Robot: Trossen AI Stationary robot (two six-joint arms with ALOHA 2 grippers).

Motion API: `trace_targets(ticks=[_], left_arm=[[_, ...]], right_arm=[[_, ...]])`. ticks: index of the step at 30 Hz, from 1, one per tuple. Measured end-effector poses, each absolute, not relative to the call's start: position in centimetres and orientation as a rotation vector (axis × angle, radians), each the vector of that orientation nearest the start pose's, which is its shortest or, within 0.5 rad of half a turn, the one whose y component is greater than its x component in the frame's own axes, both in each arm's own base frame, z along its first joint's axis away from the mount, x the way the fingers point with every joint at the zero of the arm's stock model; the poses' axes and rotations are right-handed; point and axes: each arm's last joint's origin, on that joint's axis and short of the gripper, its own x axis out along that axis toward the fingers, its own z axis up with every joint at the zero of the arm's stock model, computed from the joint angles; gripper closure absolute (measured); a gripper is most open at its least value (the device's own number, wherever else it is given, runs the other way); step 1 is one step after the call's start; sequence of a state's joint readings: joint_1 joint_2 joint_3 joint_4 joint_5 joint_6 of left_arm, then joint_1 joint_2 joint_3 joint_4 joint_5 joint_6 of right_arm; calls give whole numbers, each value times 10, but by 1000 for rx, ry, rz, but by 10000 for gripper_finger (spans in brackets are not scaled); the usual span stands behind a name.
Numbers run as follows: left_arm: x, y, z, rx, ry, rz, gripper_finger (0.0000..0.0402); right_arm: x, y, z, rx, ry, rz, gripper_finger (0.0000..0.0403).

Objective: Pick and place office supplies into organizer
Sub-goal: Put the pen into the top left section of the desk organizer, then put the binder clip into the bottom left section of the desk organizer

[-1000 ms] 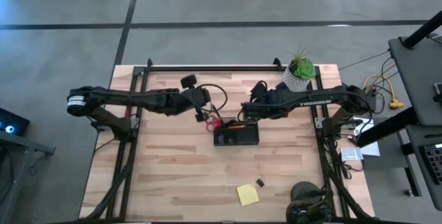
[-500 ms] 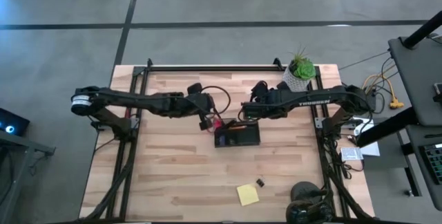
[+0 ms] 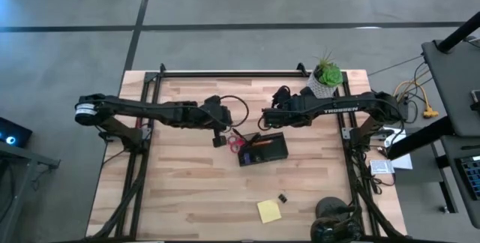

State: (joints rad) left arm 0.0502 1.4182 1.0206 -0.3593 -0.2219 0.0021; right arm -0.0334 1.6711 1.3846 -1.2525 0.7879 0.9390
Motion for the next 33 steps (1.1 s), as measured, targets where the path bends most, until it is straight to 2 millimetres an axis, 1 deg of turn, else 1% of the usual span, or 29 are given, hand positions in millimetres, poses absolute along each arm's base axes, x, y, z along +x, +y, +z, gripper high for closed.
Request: trace_targets(ticks=[3,5,8,10,13,17,22,25,28,31,33], left_arm=[[299,20,248,27,798,212,400],[302,15,252,12,749,163,400],[306,7,264,9,662,116,400],[308,4,269,6,633,89,400],[308,2,269,5,637,80,400],[306,2,261,8,682,83,400],[301,6,261,59,717,192,400],[297,8,269,77,701,240,400],[291,8,276,105,699,253,400],[282,10,286,101,666,362,400],[272,13,295,96,649,432,397]], right_arm=[[300,-30,266,157,995,-1218,326],[301,-30,266,157,995,-1218,326],[301,-31,266,157,996,-1218,326],[301,-30,266,154,998,-1216,326],[300,-30,266,153,999,-1215,326],[300,-30,266,154,1003,-1212,326],[300,-30,266,162,1011,-1206,326],[300,-29,265,196,1039,-1182,326],[300,-26,263,252,1123,-1096,326],[301,-16,261,299,1203,-987,325],[301,-4,261,309,1229,-925,324]])
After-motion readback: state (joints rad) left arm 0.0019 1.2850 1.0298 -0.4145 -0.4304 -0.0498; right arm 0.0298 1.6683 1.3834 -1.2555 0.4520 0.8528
